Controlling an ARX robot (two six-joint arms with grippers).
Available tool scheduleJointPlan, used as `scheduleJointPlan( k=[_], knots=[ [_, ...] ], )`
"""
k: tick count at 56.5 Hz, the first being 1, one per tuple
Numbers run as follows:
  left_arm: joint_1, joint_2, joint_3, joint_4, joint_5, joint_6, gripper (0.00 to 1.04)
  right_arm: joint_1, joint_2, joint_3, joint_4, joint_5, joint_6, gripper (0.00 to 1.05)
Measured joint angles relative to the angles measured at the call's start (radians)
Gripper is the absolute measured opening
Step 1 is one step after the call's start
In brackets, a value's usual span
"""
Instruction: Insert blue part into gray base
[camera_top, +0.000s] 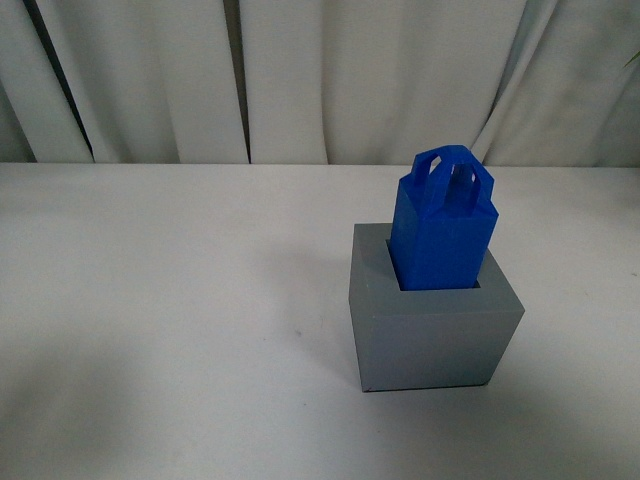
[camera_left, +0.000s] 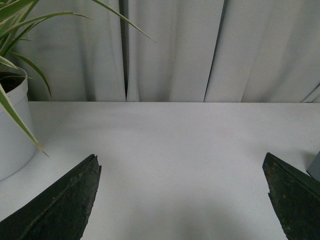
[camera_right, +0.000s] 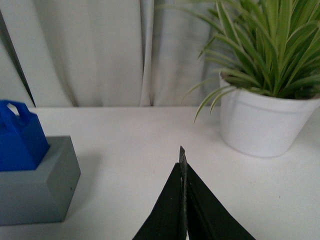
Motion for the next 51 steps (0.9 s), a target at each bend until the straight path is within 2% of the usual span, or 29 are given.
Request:
scheduleJointPlan(
  k=[7, 13, 19, 36, 51],
  knots=[
    [0.000, 0.000, 0.000, 0.000, 0.000, 0.000, 0.99, 0.000, -0.010, 0.000, -0.004, 0.001, -0.001, 0.03],
    [0.000, 0.000, 0.000, 0.000, 0.000, 0.000, 0.99, 0.000, -0.010, 0.000, -0.004, 0.000, 0.000, 0.21],
    [0.000, 0.000, 0.000, 0.000, 0.000, 0.000, 0.99, 0.000, -0.010, 0.000, -0.004, 0.000, 0.000, 0.45],
    [0.000, 0.000, 0.000, 0.000, 0.000, 0.000, 0.99, 0.000, -0.010, 0.000, -0.005, 0.000, 0.001, 0.99],
    [0.000, 0.000, 0.000, 0.000, 0.000, 0.000, 0.99, 0.000, -0.010, 0.000, -0.005, 0.000, 0.001, 0.97]
  ],
)
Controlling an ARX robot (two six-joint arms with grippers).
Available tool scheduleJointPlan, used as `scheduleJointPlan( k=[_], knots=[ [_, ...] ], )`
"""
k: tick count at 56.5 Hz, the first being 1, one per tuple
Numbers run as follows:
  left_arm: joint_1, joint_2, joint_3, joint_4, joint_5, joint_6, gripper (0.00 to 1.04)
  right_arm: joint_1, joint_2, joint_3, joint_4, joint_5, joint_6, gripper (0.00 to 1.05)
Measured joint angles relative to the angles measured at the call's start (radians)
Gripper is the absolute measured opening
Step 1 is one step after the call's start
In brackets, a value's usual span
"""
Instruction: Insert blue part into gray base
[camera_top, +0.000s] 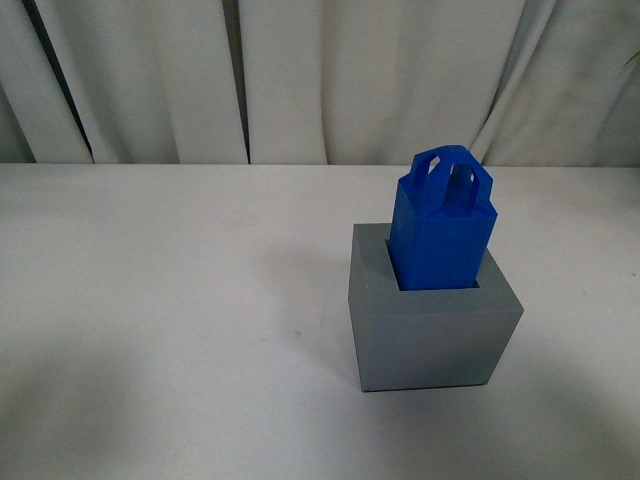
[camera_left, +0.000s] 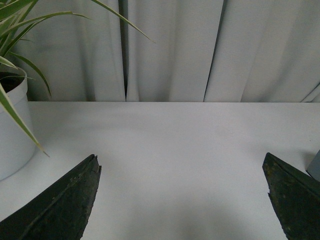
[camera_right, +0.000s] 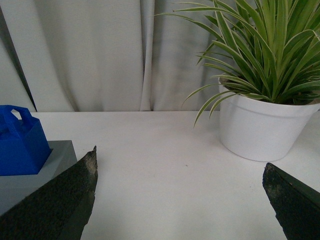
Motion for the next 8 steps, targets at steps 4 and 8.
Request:
scheduleJointPlan(
  k=[4, 8],
  knots=[
    [0.000, 0.000, 0.000, 0.000, 0.000, 0.000, 0.99, 0.000, 0.000, 0.000, 0.000, 0.000, 0.000, 0.97],
    [0.000, 0.000, 0.000, 0.000, 0.000, 0.000, 0.99, 0.000, 0.000, 0.000, 0.000, 0.000, 0.000, 0.97]
  ],
)
